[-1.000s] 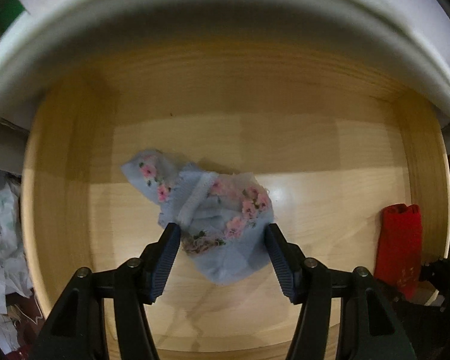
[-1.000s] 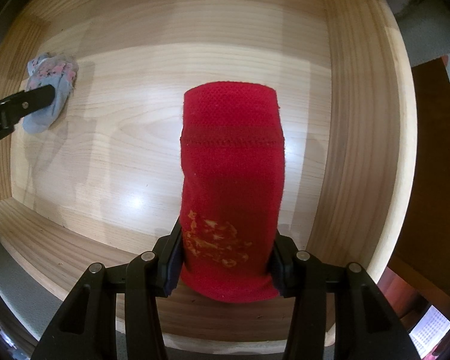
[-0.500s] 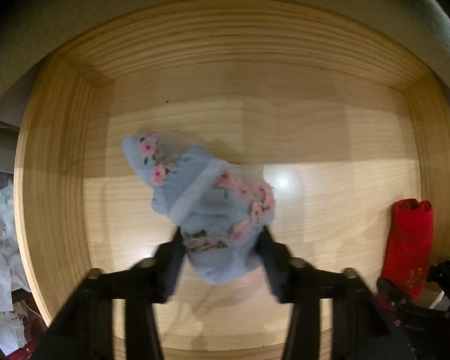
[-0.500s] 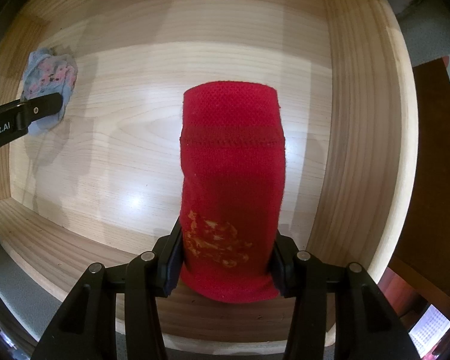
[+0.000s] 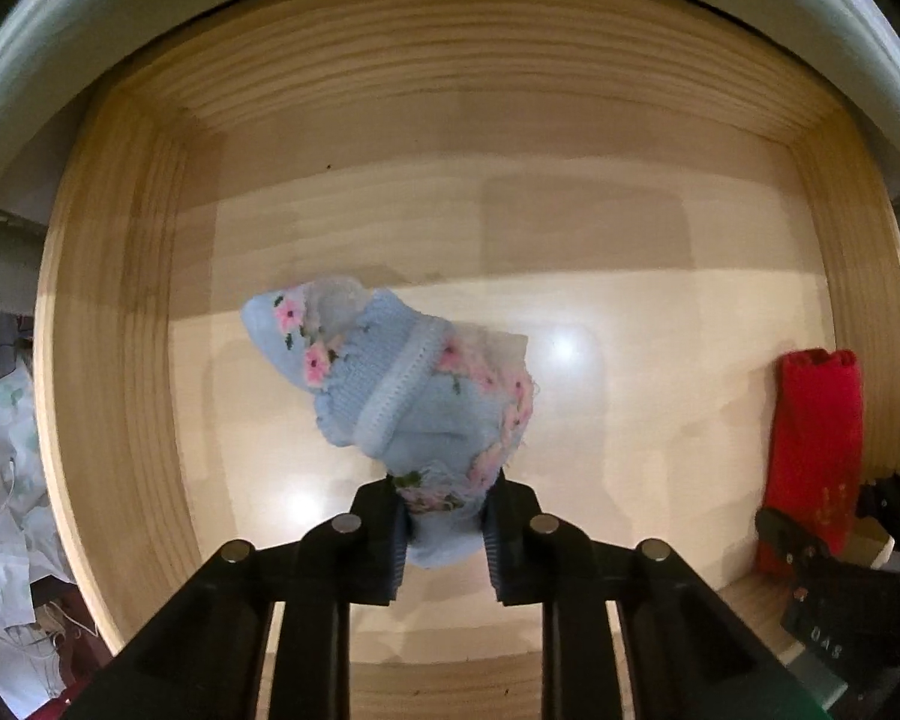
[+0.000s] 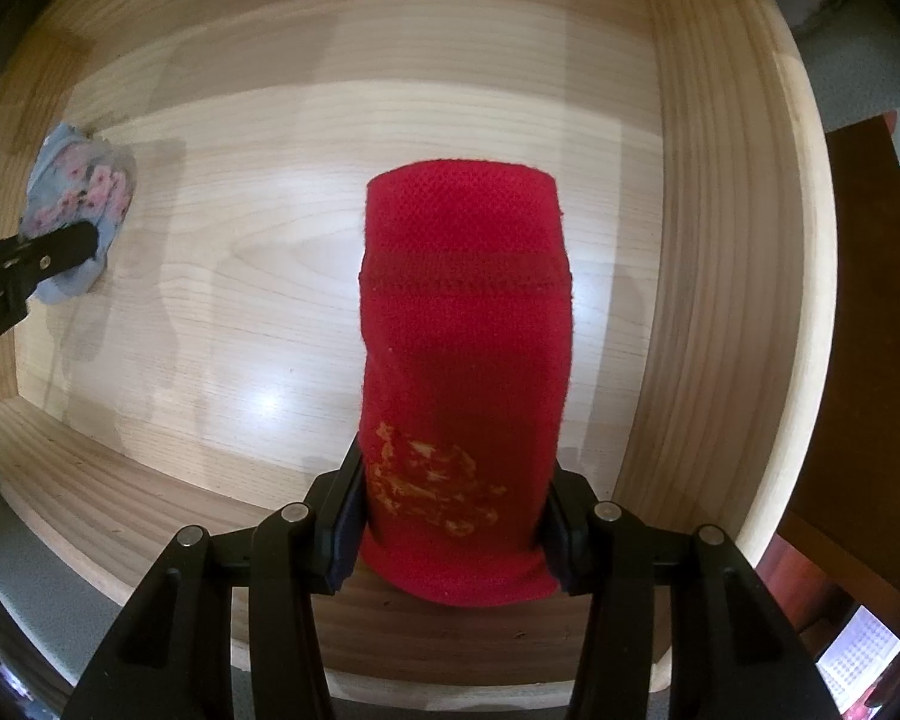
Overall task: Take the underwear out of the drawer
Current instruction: 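Lift the floral sock with the left tool up over the white box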
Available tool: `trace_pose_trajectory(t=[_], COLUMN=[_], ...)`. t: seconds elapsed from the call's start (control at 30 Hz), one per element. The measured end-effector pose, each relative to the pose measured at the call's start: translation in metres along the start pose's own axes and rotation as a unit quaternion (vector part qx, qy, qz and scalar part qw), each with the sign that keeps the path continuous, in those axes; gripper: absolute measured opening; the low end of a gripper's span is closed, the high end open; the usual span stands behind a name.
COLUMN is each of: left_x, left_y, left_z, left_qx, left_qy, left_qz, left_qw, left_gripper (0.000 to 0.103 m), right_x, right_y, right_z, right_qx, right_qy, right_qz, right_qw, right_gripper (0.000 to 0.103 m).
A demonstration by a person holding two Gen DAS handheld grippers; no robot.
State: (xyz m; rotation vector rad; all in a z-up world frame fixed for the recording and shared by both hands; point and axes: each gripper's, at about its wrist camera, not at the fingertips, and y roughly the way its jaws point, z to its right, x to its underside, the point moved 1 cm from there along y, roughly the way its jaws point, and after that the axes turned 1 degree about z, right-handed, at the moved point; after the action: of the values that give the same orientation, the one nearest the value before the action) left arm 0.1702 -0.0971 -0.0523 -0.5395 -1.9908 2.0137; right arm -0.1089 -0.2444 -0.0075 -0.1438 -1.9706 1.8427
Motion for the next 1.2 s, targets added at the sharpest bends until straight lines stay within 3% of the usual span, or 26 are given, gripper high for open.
trace_pose_trajectory(t=[0.53,0.83,1.2], left_x=[0.014,0.055,0.067], left_y=[-0.039,-0.079,-0.195], left_z=[-0.004,0.010,-0.017], left_qx=[0.005,-0.009,-0.016], left_qy=[-0.001,0.009,0.026], left_qz=[0.051,0.104,0.185], left_qw=[0.9987,0.9944,0.9822], left_gripper=[0.020,0.020,0.020], right_x=[0.004,0.007,0.009], right_y=[-0.002,-0.002,0.000], right_z=[0.004,0.009,0.011], right_qx=[-0.003,-0.002,0.002], right_qy=[0.013,0.020,0.020], right_qz=[0.011,0.014,0.018], right_qw=[1.000,1.000,1.000], right_gripper=[0.046,0.045,0.044])
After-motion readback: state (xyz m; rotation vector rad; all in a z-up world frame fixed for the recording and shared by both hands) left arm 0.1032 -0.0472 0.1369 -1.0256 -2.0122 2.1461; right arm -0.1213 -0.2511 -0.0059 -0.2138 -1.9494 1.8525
